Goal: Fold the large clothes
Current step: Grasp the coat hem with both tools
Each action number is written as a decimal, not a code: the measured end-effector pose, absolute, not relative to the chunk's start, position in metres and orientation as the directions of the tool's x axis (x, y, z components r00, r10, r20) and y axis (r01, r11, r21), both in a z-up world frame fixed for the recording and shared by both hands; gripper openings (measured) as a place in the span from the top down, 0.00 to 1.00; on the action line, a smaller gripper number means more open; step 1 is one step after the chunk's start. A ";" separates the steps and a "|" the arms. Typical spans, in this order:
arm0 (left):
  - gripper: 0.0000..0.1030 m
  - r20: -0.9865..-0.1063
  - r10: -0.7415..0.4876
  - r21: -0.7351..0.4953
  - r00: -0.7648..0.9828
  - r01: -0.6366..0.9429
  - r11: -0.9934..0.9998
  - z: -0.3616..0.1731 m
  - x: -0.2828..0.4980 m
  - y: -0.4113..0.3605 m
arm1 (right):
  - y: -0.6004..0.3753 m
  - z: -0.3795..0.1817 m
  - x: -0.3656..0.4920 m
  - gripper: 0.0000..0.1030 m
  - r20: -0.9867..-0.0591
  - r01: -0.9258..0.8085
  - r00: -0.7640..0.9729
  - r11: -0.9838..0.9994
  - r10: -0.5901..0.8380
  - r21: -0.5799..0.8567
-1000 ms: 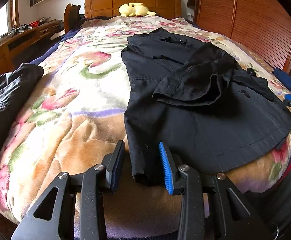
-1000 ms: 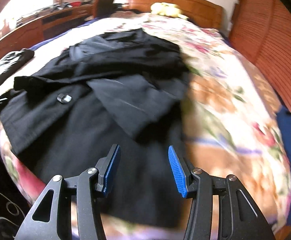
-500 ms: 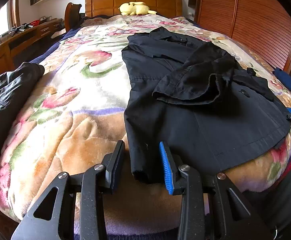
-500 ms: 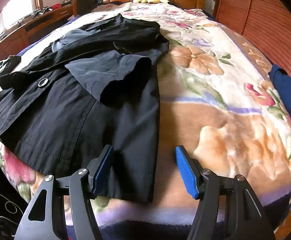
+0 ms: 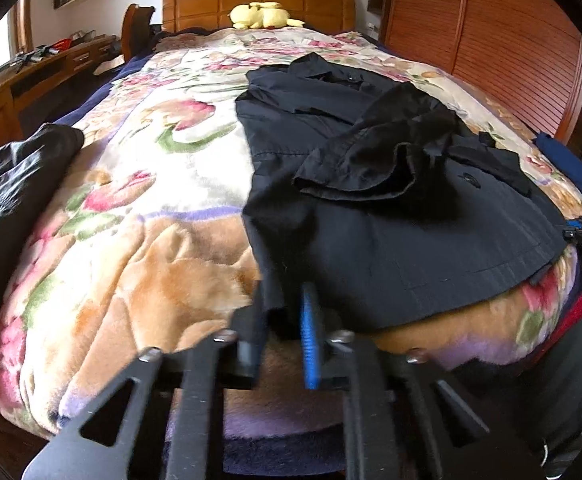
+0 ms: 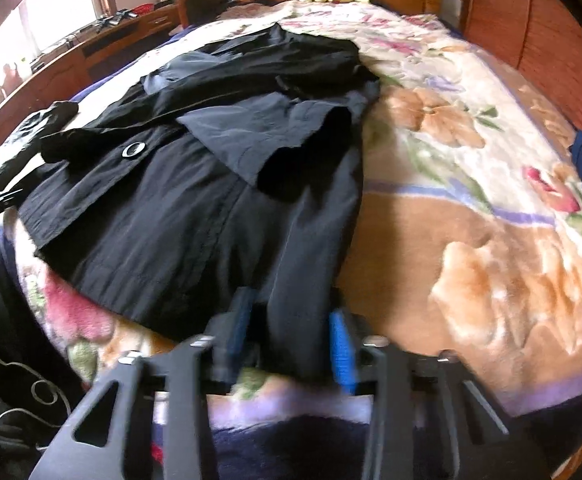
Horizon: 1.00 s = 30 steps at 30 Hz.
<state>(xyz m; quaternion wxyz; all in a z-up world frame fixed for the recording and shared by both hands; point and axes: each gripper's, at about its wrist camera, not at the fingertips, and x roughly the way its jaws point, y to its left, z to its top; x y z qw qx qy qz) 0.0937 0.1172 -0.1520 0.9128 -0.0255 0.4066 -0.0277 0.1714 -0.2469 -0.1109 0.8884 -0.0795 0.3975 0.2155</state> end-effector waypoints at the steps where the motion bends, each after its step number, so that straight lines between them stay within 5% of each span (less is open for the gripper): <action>1: 0.94 -0.740 -0.061 -0.055 0.669 0.031 0.998 -0.150 0.094 0.115 | -0.245 -0.109 0.170 0.86 -0.744 -0.456 0.581 0.889 0.328 0.036; 17: 0.96 -0.510 -0.024 0.034 0.860 0.047 0.998 -0.020 0.019 0.092 | -0.256 -0.014 0.081 0.92 -0.540 -0.477 0.746 0.878 0.390 -0.025; 30: 0.96 -0.380 -0.032 0.005 0.925 0.036 0.999 0.030 -0.053 0.100 | -0.302 0.025 -0.022 0.92 -0.404 -0.492 0.803 0.870 0.439 -0.033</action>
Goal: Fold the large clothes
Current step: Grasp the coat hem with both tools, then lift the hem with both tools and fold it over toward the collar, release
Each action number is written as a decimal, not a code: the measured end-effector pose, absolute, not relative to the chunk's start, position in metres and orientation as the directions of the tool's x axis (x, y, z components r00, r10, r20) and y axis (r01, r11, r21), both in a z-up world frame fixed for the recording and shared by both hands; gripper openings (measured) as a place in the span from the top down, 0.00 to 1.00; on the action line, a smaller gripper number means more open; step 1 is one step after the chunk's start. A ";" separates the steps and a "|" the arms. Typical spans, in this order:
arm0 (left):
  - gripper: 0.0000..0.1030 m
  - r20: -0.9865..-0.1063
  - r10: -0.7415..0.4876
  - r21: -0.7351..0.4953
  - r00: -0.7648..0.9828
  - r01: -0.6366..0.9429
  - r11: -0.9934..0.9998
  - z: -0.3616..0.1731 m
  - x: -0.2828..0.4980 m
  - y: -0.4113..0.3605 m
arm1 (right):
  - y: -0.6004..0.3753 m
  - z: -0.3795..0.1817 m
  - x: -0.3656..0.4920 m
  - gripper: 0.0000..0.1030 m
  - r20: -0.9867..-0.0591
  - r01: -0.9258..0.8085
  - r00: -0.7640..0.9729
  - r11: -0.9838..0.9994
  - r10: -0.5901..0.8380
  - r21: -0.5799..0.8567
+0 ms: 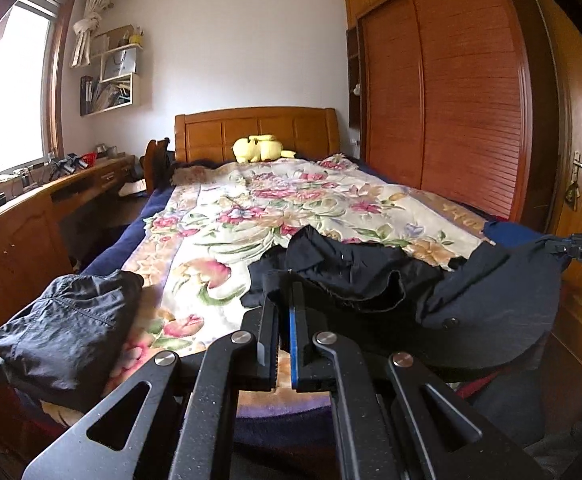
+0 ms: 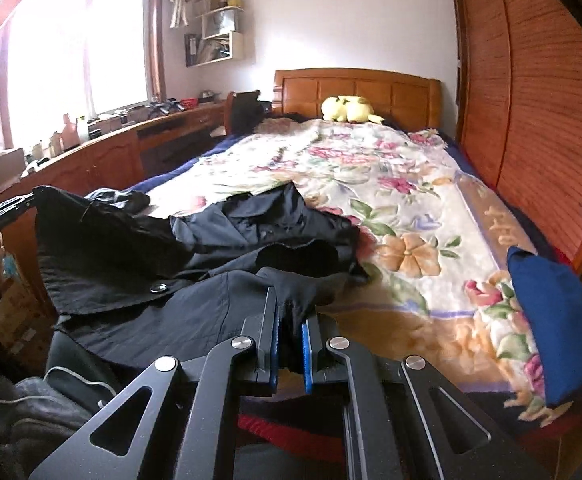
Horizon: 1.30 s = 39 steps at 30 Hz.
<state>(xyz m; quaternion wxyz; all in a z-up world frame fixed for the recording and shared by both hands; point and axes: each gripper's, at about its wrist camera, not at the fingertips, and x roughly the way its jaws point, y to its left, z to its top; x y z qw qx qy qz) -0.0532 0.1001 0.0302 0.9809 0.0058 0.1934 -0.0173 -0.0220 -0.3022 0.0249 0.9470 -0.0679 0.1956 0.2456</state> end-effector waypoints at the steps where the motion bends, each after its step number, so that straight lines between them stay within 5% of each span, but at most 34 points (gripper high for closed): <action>1: 0.96 -0.379 -0.036 0.000 0.925 0.038 0.999 0.032 -0.057 0.101 | -0.303 0.024 -0.029 0.92 -0.402 -0.492 0.805 0.869 0.436 -0.043; 9: 0.96 -0.408 -0.026 -0.008 0.913 0.024 1.000 0.021 -0.039 0.107 | -0.302 0.018 -0.027 0.92 -0.404 -0.491 0.806 0.870 0.433 -0.047; 24: 0.96 -0.479 0.044 0.044 0.877 -0.025 0.999 0.009 0.094 0.133 | -0.254 0.022 0.124 0.92 -0.386 -0.469 0.825 0.881 0.412 -0.062; 39: 0.96 -0.592 0.155 0.170 0.791 -0.065 0.983 -0.051 0.282 0.146 | -0.176 -0.020 0.332 0.92 -0.554 -0.459 0.775 0.873 0.303 -0.164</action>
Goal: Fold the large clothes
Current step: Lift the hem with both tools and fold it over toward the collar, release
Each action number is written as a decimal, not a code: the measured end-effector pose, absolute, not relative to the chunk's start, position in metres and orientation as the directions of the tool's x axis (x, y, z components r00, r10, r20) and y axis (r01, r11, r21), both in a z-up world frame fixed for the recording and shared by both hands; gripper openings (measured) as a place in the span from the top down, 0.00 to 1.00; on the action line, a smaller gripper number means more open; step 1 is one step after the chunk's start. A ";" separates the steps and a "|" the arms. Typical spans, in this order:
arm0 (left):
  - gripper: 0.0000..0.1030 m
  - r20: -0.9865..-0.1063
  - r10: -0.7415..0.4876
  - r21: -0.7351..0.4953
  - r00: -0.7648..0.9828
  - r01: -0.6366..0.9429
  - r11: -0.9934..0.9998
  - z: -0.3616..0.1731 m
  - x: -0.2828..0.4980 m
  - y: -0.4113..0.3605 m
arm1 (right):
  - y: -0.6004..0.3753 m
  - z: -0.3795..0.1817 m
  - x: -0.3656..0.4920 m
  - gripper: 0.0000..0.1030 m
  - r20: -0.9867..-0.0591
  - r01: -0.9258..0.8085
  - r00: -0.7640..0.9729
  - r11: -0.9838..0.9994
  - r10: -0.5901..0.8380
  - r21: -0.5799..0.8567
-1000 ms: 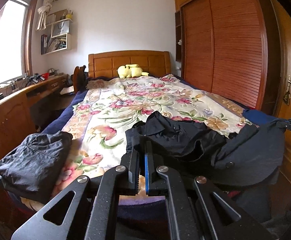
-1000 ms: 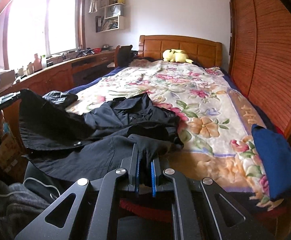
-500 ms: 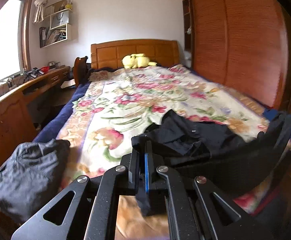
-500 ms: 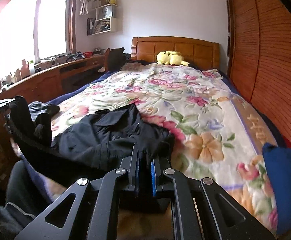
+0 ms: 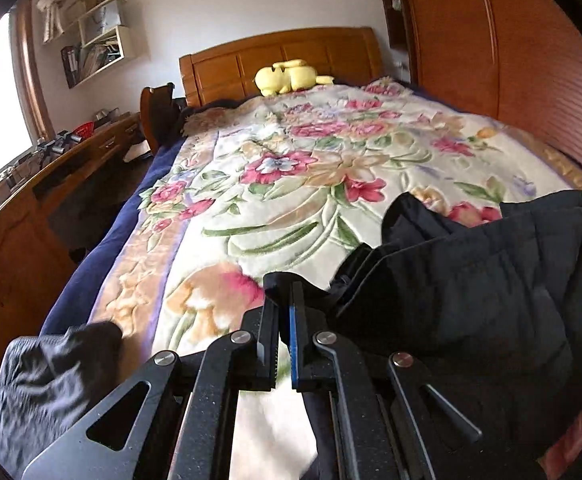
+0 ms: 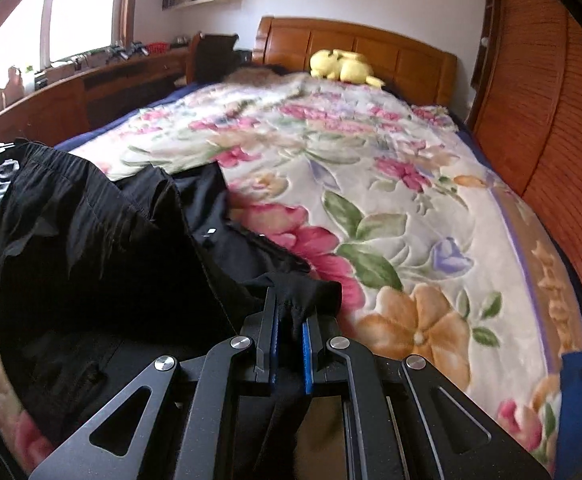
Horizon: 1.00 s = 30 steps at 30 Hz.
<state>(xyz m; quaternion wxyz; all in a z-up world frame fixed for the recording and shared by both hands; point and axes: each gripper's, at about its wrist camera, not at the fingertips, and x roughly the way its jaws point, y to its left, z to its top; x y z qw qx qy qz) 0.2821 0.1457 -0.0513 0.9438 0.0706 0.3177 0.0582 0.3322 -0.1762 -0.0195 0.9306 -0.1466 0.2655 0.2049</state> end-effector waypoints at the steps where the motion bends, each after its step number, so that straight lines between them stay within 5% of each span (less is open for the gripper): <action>1: 0.96 -0.592 0.163 0.180 0.789 -0.067 0.981 -0.052 0.292 0.146 | -0.173 -0.018 0.342 0.92 -0.560 -0.457 0.773 0.874 0.297 -0.167; 22: 0.96 -0.607 0.166 0.191 0.777 -0.060 0.980 -0.046 0.406 0.153 | -0.113 -0.009 0.488 0.90 -0.589 -0.320 0.788 0.936 0.179 -0.144; 25: 0.94 -0.636 0.122 0.144 0.762 -0.039 0.989 -0.048 0.400 0.154 | -0.123 -0.008 0.484 0.82 -0.599 -0.336 0.777 0.933 0.196 -0.129; 29: 0.75 -0.664 0.072 0.117 0.744 0.008 0.993 -0.049 0.383 0.151 | -0.134 -0.003 0.460 0.46 -0.587 -0.346 0.781 0.930 0.213 -0.122; 30: 0.72 -0.669 0.061 0.111 0.741 0.019 0.994 -0.050 0.379 0.150 | -0.137 -0.003 0.454 0.45 -0.595 -0.378 0.764 0.921 0.250 -0.098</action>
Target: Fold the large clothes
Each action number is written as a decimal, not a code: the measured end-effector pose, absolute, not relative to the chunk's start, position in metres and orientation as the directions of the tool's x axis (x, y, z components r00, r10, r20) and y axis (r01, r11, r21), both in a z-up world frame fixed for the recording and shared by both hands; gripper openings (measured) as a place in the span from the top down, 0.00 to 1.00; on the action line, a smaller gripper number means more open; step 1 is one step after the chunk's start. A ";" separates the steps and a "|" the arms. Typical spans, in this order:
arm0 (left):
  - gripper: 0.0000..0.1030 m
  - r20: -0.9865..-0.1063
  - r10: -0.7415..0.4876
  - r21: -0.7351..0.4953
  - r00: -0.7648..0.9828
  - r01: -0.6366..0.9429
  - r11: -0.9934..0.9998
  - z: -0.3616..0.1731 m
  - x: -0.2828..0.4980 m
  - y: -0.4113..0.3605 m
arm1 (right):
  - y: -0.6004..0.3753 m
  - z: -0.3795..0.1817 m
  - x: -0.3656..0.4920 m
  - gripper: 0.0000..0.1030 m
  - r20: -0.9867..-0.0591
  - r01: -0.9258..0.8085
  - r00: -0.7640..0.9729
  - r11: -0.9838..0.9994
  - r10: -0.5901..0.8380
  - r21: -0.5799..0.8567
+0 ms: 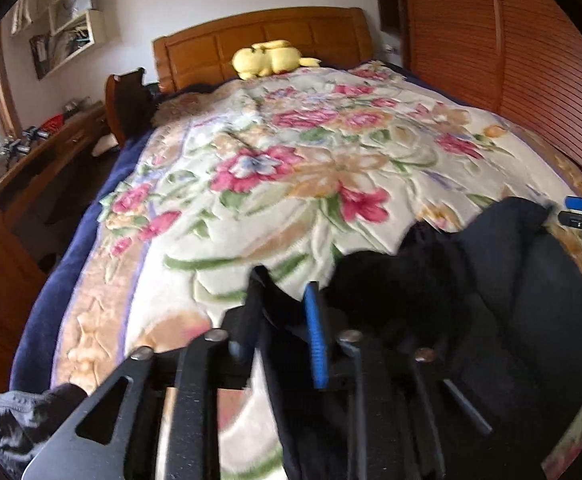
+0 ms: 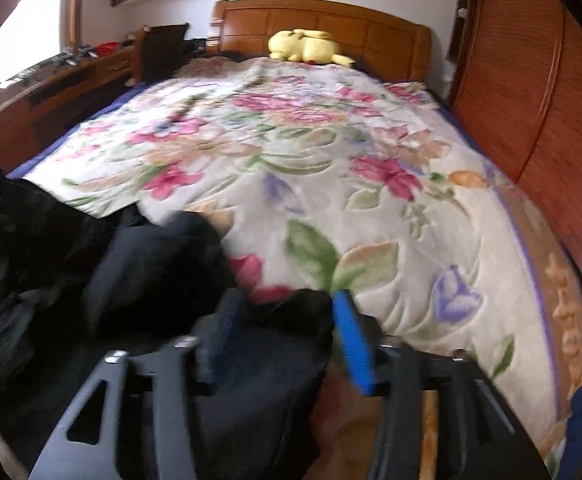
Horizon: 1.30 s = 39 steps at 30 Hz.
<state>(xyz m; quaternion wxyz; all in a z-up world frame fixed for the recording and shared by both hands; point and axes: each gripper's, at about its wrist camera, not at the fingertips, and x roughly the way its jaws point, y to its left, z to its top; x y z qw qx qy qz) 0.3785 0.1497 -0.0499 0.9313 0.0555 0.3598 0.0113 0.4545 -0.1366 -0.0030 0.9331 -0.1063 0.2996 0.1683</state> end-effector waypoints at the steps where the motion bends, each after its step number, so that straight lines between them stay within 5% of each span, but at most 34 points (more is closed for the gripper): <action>1: 0.72 -0.673 0.055 0.113 0.737 0.029 0.993 -0.051 0.373 0.148 | -0.138 -0.004 0.445 0.44 -0.603 -0.408 0.748 0.909 0.277 -0.089; 14: 0.68 -0.701 -0.052 0.079 0.712 0.149 0.986 -0.082 0.261 0.121 | -0.196 -0.040 0.315 0.20 -0.602 -0.492 0.704 0.870 0.377 -0.031; 39: 0.54 -0.751 -0.026 0.001 0.660 0.042 0.999 -0.145 0.197 0.145 | -0.214 -0.102 0.309 0.18 -0.616 -0.439 0.697 0.898 0.367 0.039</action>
